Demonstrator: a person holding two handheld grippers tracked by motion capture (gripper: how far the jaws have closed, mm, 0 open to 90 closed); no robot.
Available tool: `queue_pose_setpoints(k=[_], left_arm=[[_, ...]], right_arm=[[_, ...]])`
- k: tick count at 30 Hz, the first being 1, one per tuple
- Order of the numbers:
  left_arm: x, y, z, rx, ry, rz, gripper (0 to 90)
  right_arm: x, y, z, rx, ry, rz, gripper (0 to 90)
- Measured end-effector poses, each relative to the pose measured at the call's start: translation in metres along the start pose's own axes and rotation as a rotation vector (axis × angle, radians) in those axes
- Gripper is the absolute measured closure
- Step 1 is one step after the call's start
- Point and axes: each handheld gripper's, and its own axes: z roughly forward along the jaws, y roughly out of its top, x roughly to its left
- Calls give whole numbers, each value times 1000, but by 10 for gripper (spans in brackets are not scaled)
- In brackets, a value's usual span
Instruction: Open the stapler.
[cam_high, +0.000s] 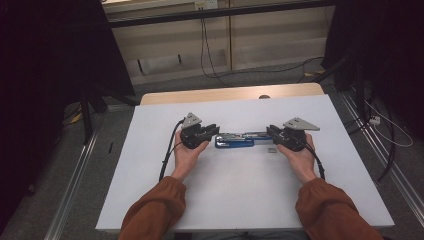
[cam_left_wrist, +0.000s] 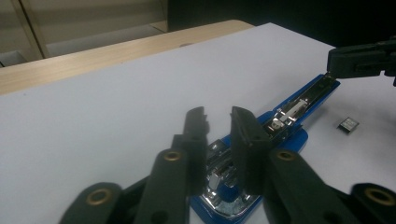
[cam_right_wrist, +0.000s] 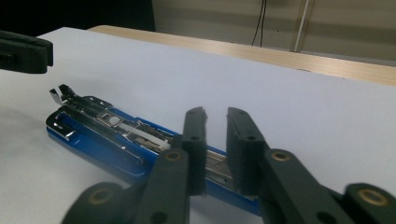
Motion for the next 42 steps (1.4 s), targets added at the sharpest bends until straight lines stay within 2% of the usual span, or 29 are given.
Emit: queue_pose_setpoints(k=[2,7,11,13,16,20,22,24,26,30,32,34,37,40,42], left_arm=[[-1,-2,0,6,16,13,687],[-7,-3,2,6,53,36,492],[-8,-3,2,22,72,21,336],[-7,-4,3,60,83,14,287],[-4,-5,1,82,91,0,186],[-3,-4,-4,89,79,-14,72],[-3,-5,-7,90,73,1,55],[-4,-5,-11,86,70,18,53],[-4,-5,-15,80,48,14,53],[-4,-5,-23,53,38,-1,51],[-5,-5,-26,56,50,15,51],[-7,-7,-28,71,77,56,52],[-6,-9,-31,74,67,45,51],[-7,-10,-33,79,79,47,52],[-8,-11,-36,83,76,36,53]], right_arm=[[-1,1,-1,-4,3,3,733],[-3,1,-2,9,8,1,579],[-3,1,-2,-2,7,23,397],[-3,0,-1,13,6,29,326],[-2,0,0,11,-4,29,252],[-1,1,0,-5,13,29,144],[-1,1,-1,12,17,38,132],[-1,1,-1,28,13,30,62],[-2,1,-1,27,19,34,59],[-3,2,-5,25,18,31,50],[-3,3,-7,29,26,25,47],[-4,3,-8,34,46,21,49],[-4,3,-9,38,60,12,45],[-4,4,-10,38,63,14,51],[-5,4,-11,41,71,11,79]])
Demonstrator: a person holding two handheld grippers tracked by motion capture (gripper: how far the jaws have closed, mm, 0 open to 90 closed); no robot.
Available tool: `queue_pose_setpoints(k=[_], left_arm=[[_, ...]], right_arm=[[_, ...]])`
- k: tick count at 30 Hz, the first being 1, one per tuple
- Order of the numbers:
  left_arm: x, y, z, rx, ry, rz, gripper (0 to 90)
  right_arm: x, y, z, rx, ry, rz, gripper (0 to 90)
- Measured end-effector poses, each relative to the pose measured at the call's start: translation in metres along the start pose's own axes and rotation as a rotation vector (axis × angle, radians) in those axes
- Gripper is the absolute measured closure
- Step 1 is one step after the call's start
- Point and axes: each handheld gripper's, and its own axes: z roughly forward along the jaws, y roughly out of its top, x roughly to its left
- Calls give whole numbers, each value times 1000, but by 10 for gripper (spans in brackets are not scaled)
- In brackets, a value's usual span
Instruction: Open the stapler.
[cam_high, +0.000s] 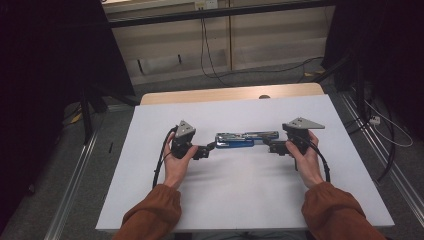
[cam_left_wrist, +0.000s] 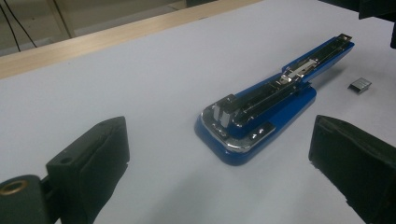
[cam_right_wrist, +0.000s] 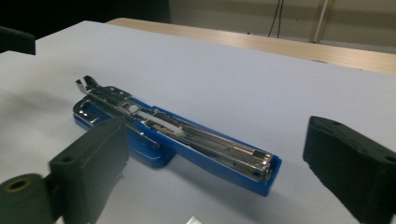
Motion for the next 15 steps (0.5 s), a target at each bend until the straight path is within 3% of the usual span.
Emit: queue_pose_setpoints(k=[2,4,15], left_arm=[[0,-1,-2,6,4,3,54],[0,-2,-4,12,-3,7,64],[0,-11,-21,0,-14,-1,61]], right_arm=[[0,0,-1,10,22,8,100],[-1,0,-3,37,54,20,59],[-6,3,-13,63,81,-9,37]])
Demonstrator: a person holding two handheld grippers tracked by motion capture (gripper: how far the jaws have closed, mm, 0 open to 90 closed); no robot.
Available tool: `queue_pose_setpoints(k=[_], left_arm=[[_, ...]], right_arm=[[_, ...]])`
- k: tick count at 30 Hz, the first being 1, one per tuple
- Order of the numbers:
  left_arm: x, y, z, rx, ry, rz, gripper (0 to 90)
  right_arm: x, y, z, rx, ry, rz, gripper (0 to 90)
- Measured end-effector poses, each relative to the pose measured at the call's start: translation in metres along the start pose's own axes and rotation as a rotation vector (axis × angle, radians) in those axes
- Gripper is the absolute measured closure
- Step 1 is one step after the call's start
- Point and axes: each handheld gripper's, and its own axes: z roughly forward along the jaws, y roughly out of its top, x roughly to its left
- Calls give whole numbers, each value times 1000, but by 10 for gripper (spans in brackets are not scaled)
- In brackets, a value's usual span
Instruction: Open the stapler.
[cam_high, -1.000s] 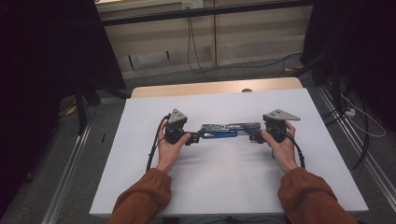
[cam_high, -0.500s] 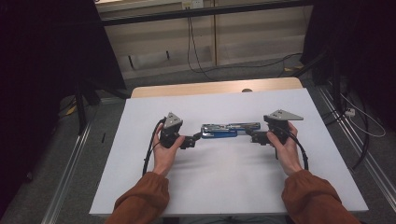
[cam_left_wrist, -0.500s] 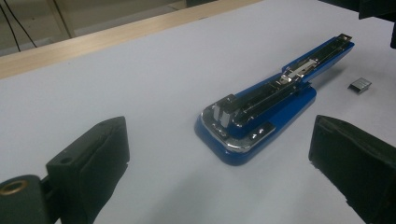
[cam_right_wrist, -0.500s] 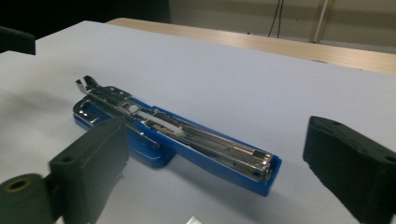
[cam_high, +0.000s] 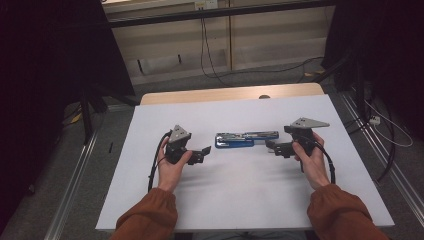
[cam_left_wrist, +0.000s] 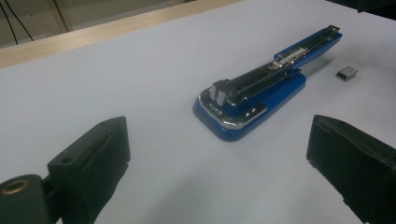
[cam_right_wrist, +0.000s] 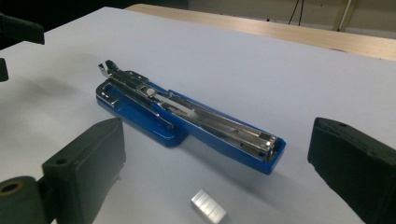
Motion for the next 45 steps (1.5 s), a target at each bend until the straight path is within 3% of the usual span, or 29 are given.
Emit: queue_pose_setpoints(k=[2,6,19,23,27,33,36,43,45], left_arm=[[0,-2,-4,-19,-24,2,58],[-1,-5,-15,-28,-10,10,45],[-2,-25,-56,-95,83,-6,43],[-3,-28,-64,-91,117,8,42],[-7,-31,-73,-112,126,-6,41],[-11,-42,-88,-119,147,-37,41],[-14,-47,-94,-112,153,-31,41],[-18,-54,-107,-122,198,-41,41],[-19,-56,-111,-123,205,-38,41]], right_arm=[[-2,0,-2,9,-2,7,35],[-4,0,-6,32,-3,8,38],[-7,3,-12,54,17,6,49],[-7,3,-14,69,28,10,43],[-11,0,-13,71,88,76,38],[-10,-1,-11,93,67,48,41],[-8,0,-11,94,64,35,41],[-7,-1,-10,98,86,17,46],[-7,-1,-10,100,118,4,40]])
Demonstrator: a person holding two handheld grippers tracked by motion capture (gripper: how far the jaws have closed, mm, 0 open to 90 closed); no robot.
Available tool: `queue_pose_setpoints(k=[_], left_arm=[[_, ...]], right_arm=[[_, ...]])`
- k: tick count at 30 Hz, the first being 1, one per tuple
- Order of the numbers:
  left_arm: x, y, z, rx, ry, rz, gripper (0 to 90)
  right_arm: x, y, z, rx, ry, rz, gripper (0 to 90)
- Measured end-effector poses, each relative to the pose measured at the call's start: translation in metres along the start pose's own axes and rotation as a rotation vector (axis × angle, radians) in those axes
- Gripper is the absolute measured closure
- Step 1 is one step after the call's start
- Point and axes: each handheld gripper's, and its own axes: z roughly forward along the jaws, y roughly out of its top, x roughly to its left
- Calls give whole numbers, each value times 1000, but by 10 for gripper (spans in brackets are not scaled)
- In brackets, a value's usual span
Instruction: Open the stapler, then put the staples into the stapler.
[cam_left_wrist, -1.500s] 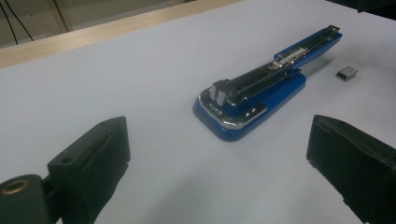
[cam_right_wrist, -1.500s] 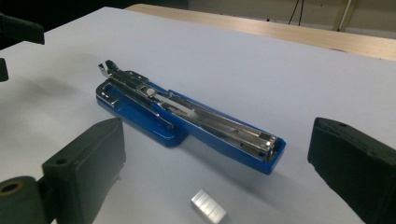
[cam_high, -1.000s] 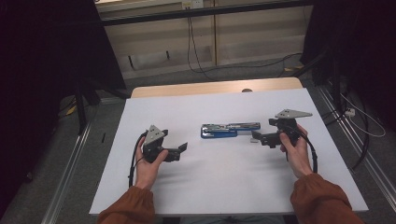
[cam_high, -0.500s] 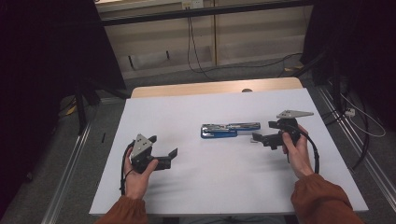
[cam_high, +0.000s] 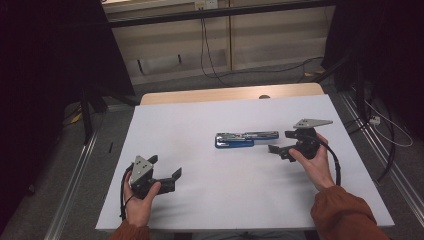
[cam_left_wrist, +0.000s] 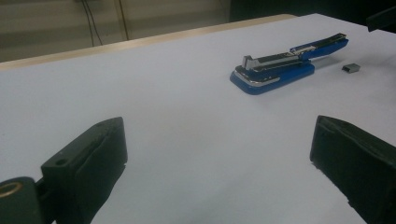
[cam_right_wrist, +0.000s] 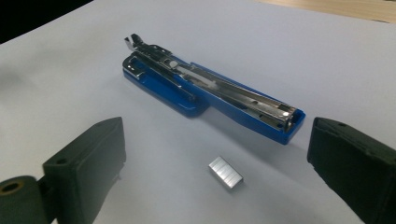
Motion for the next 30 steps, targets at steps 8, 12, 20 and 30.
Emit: queue_pose_setpoints(k=[8,12,20,30], left_arm=[[0,-6,-9,8,4,-30,41],[-1,-6,-7,9,-8,-24,42],[-1,-7,-7,15,-21,-21,41],[-6,-4,-5,9,-34,-14,42]], right_arm=[[2,1,1,9,17,-21,61],[1,0,3,30,15,-30,70],[2,5,10,53,25,-68,86],[5,8,18,98,61,-85,157]])
